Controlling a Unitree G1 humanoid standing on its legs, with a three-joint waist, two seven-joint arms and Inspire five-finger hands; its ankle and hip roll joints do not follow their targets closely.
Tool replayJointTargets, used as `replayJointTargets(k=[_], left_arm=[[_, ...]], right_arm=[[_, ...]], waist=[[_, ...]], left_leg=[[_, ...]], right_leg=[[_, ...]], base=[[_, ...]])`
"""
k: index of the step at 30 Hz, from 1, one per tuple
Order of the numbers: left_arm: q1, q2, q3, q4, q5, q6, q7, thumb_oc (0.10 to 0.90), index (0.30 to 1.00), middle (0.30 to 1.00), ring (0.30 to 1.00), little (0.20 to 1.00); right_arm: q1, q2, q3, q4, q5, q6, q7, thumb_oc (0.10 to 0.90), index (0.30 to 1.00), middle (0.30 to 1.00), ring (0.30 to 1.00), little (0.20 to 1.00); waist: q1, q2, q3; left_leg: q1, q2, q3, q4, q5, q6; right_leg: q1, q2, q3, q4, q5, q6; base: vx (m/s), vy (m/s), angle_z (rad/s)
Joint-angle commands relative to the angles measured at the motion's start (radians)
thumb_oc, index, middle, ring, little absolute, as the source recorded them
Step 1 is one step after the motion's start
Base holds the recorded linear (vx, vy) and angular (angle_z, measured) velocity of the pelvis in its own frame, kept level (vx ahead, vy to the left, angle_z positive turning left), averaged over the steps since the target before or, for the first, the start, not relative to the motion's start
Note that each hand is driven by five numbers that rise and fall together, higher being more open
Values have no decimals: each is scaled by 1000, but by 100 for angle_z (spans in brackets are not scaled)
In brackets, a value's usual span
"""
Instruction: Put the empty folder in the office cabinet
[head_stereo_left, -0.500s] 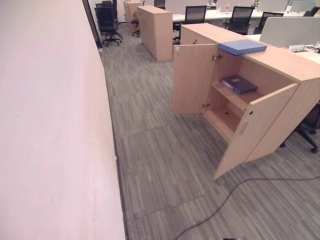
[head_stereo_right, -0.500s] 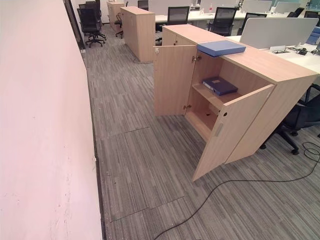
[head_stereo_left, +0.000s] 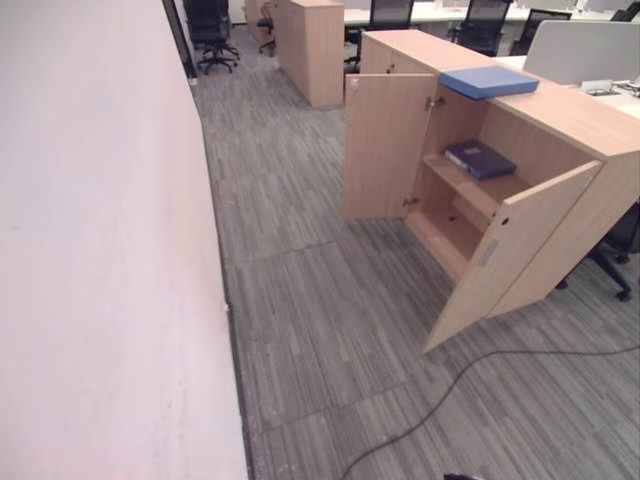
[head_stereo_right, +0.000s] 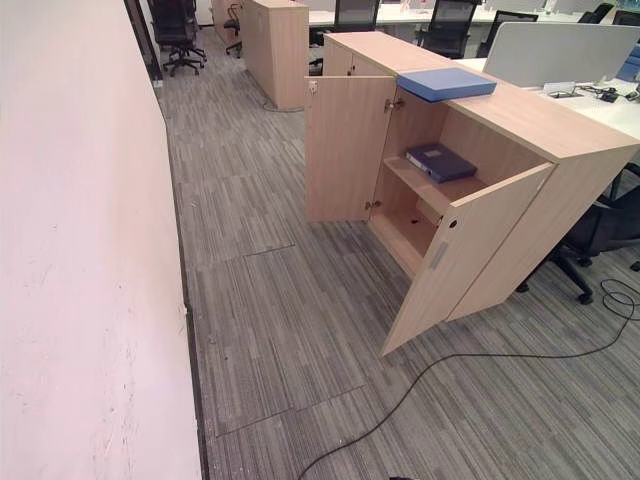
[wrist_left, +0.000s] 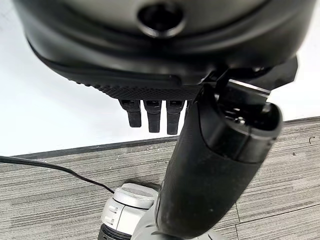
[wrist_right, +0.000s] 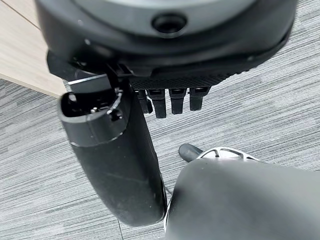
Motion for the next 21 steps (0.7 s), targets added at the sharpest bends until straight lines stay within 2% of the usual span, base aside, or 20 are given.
replayJointTargets(k=[1,2,4,5,6,7,9,10,12,14,16,17,18,20,21], left_arm=[[-45,25,-8,63,12,-10,-2,800,900,900,900,900],[-47,26,-10,61,11,-10,-2,800,900,900,900,900],[-56,27,-13,56,1,-11,2,800,900,900,900,900],[-69,28,-15,47,-19,-15,5,800,900,900,900,900],[-69,28,-15,47,-19,-15,5,800,900,900,900,900],[-71,26,-16,43,-21,-17,5,800,900,900,900,900],[-69,25,-14,34,-23,-17,7,800,900,900,900,900],[-70,23,-13,28,-22,-16,10,800,900,900,900,900],[-72,20,-13,25,-34,-19,13,800,900,900,900,900],[-66,16,-11,29,-42,-20,13,800,900,900,900,900],[-57,17,-5,38,-42,-19,14,800,900,900,900,900],[-54,20,-3,41,-44,-19,15,800,900,900,900,900],[-54,20,-3,41,-44,-19,15,800,900,900,900,900],[-52,26,2,45,-57,-24,21,800,900,900,900,900],[-51,31,1,51,-62,-28,25,800,900,900,900,900]], right_arm=[[-33,-17,23,40,-4,11,5,800,900,900,900,900],[-33,-19,21,41,-4,12,6,800,900,900,900,900],[-37,-25,16,44,-1,13,5,800,900,900,900,900],[-42,-32,13,39,2,13,4,800,900,900,900,900],[-43,-32,12,39,2,13,4,800,900,900,900,900],[-44,-33,14,38,4,12,3,800,900,900,900,900],[-44,-34,21,32,1,11,3,800,900,900,900,900],[-46,-37,31,24,-4,11,2,800,900,900,900,900],[-45,-41,38,18,-5,9,-3,800,900,900,900,900],[-46,-44,45,20,-15,9,-5,800,900,900,900,900],[-48,-45,50,27,-22,8,-3,800,900,900,900,900],[-51,-46,50,29,-24,7,-3,800,900,900,900,900],[-51,-46,50,29,-24,7,-3,800,900,900,900,900],[-59,-48,49,35,-25,4,-7,800,900,900,900,900],[-58,-46,49,44,-29,5,-10,800,900,900,900,900]], waist=[[8,-30,7],[10,-30,12],[13,-36,33],[18,-43,66],[16,-45,63],[20,-47,72],[30,-48,90],[43,-43,110],[52,-41,125],[70,-38,127],[85,-49,122],[91,-47,119],[92,-48,121],[105,-34,120],[114,-34,127]], left_leg=[[34,47,-34,-60,-3,-82],[34,47,-37,-58,0,-80],[-12,37,-40,26,-24,-78],[-111,16,-31,219,-72,-98],[-117,14,-32,219,-69,-97],[-148,14,-31,295,-63,-107],[-207,16,-43,461,-17,-120],[-245,13,-64,557,34,-129],[-319,-14,-108,623,115,-151],[-372,-30,-135,561,97,-142],[-375,-7,-145,446,54,-127],[-382,17,-161,365,64,-127],[-376,17,-159,359,66,-127],[-404,90,-192,190,157,-147],[-416,139,-187,117,202,-157]], right_leg=[[66,-89,7,-46,36,115],[69,-90,8,-46,36,113],[67,-102,6,-29,30,104],[51,-115,6,13,-1,83],[47,-117,5,14,0,84],[47,-117,4,21,-9,74],[58,-107,12,27,-29,51],[72,-95,23,29,-40,39],[71,-95,28,34,-49,31],[82,-91,42,27,-58,36],[99,-88,54,13,-71,51],[106,-81,58,9,-76,59],[108,-82,60,9,-77,58],[137,-69,78,-3,-98,71],[164,-68,93,-13,-109,80]], base=[[35,-42,4],[10,-50,4],[-56,-90,7],[-83,-97,16],[-68,-109,21],[3,-66,14],[34,-91,0],[36,-63,-11],[45,-15,-20],[151,18,-21],[212,28,-17],[140,27,-21],[164,65,-18],[254,130,-7],[294,177,-9]])
